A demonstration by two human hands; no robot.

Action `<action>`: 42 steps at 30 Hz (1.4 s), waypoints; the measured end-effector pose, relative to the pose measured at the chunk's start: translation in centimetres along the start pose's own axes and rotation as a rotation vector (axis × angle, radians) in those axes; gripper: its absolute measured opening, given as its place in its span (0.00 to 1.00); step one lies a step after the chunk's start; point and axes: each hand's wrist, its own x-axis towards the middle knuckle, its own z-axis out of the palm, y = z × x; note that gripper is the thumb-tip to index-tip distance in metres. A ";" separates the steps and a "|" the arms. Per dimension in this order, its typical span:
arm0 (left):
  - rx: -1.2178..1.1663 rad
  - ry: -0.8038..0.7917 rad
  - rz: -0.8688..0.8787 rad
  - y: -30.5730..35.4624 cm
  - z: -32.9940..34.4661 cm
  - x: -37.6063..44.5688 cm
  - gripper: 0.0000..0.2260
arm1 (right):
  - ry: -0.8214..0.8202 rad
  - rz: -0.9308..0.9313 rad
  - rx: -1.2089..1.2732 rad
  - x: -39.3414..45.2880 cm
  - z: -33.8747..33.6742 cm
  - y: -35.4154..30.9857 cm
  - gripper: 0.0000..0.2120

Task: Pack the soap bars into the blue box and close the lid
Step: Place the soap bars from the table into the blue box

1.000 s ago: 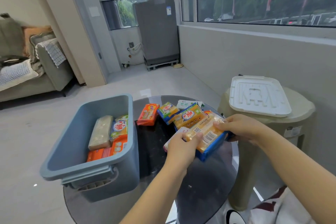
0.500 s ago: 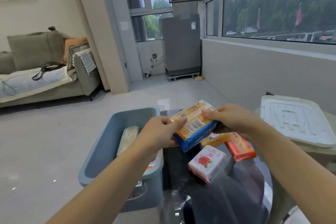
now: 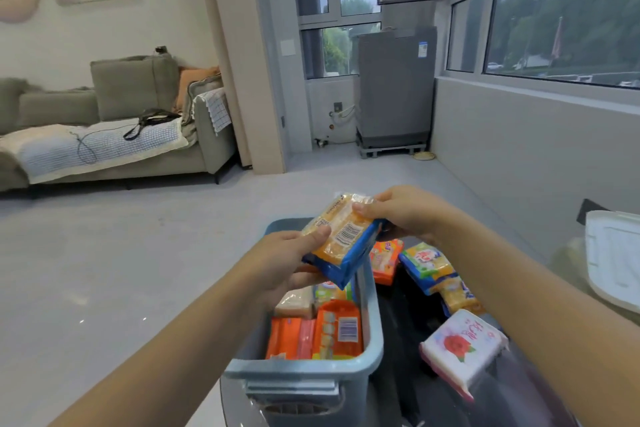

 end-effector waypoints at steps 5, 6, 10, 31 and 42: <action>-0.067 0.058 -0.125 -1.6 -0.6 1.6 0.07 | -0.110 -0.081 -0.179 3.6 2.4 -1.4 0.15; -0.084 0.068 -0.176 -2.0 -0.4 2.0 0.06 | -0.128 -0.089 -0.246 4.3 3.0 -1.5 0.15; -0.149 0.114 -0.308 -3.7 0.7 3.8 0.08 | -0.182 -0.115 -0.529 6.6 5.0 -1.3 0.17; 0.598 0.047 -0.158 -4.0 0.1 7.7 0.25 | 0.215 -0.068 -0.623 7.5 5.2 4.2 0.15; 0.733 0.145 0.026 -4.1 0.1 6.8 0.25 | 0.201 -0.120 -0.160 3.2 5.9 5.0 0.18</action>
